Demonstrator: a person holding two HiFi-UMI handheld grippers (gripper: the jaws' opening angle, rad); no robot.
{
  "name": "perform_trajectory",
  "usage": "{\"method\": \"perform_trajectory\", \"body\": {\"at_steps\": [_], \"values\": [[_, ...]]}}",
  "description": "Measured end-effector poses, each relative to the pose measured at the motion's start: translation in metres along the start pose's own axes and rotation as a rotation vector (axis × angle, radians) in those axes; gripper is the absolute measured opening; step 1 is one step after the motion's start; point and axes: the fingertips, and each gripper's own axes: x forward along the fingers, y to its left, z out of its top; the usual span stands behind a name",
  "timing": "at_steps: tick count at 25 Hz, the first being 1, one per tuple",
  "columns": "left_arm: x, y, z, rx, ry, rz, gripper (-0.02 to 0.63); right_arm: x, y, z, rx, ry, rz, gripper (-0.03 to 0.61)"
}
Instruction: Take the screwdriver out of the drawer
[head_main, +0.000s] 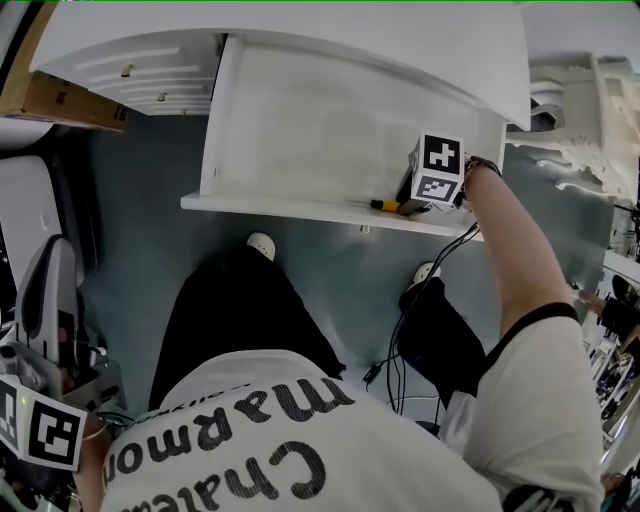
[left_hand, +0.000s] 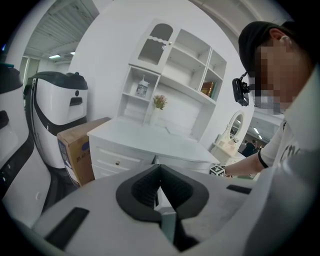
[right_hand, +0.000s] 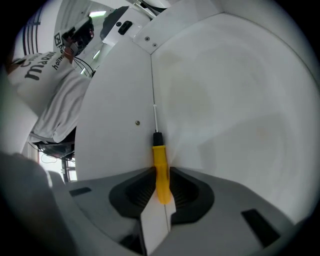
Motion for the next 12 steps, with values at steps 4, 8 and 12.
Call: {"method": "perform_trajectory", "body": {"at_steps": [4,8,12], "values": [[0.003,0.004,0.002,0.001,0.005,0.016,0.023,0.0,0.0,-0.001,-0.007,0.05,0.06,0.086],[0.009,0.005,0.003,0.001,0.011,0.013,0.023,0.001,0.001,0.001,-0.034,0.07,0.07,0.084],[0.013,0.004,0.007,0.002,0.008,0.003,0.023,0.0,0.0,0.001,-0.03,0.049,0.019,0.081]]}}
